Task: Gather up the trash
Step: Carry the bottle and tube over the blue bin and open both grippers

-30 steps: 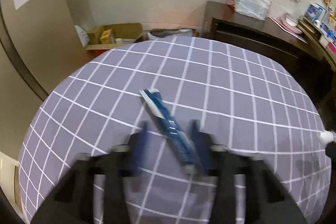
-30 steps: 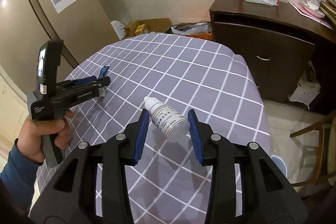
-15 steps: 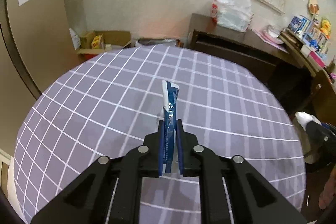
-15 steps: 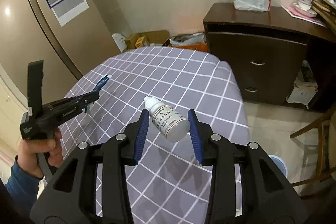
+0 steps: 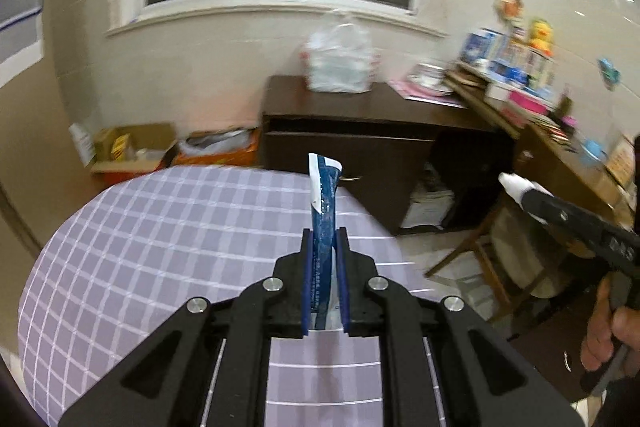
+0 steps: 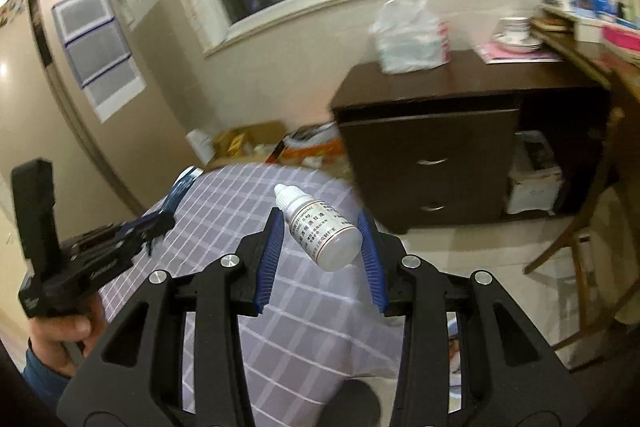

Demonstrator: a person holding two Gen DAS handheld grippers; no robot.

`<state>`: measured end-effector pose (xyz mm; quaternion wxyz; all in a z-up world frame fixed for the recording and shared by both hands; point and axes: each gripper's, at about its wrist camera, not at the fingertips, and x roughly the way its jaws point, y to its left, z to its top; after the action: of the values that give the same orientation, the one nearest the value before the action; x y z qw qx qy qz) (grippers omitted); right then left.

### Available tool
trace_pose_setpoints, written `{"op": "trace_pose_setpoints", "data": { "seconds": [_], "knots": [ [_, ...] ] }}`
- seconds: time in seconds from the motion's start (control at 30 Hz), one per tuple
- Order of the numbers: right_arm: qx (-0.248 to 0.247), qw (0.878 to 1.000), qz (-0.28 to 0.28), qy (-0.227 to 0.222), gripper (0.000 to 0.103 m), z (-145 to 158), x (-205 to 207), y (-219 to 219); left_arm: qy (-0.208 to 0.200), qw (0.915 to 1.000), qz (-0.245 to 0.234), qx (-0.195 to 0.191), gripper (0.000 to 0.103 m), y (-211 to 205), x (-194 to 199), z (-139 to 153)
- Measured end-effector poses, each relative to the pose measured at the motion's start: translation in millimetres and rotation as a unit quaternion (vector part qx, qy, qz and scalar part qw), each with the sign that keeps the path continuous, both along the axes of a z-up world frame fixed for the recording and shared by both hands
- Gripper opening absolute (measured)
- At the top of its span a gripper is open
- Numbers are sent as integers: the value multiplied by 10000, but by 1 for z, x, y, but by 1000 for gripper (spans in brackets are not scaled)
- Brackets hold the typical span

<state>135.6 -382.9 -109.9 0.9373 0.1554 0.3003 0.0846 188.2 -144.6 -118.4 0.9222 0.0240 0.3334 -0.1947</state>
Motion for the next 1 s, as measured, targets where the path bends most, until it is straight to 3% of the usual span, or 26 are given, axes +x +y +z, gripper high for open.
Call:
{"op": "trace_pose_setpoints", "data": {
  "seconds": [0.17, 0.47, 0.7, 1.0],
  "knots": [
    [90, 9976, -680, 73, 38, -5, -21, -64, 6, 9983, -574, 32, 10, -62, -18, -1],
    [287, 9855, -1595, 502, 38, -46, -59, -146, 379, 9886, -1432, 256, 10, -165, -41, -36],
    [446, 9781, -1880, 767, 38, -76, -71, -177, 727, 9814, -1713, 466, 10, -220, -46, -73],
    [693, 9704, -1972, 1208, 38, -124, -66, -200, 1356, 9720, -1801, 665, 10, -251, -32, -124]
  ]
}}
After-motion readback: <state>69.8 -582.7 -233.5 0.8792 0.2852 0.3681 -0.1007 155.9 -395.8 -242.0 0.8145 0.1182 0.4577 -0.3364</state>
